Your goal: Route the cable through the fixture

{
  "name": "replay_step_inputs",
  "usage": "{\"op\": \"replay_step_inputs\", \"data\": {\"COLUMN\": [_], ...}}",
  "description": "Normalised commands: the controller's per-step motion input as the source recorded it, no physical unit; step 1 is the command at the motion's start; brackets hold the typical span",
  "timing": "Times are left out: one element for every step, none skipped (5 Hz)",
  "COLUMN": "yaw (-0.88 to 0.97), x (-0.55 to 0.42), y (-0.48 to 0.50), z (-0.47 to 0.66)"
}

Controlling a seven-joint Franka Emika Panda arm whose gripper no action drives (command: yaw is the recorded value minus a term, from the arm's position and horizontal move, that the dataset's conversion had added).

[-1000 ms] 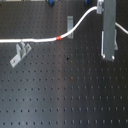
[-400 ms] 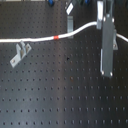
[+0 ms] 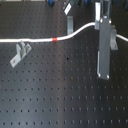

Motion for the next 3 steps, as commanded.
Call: {"op": "replay_step_inputs", "data": {"yaw": [0.0,0.0,0.0], "x": [0.0,-0.028,-0.331], "y": [0.0,0.1,0.557], "z": [0.0,0.27,0.42]}}
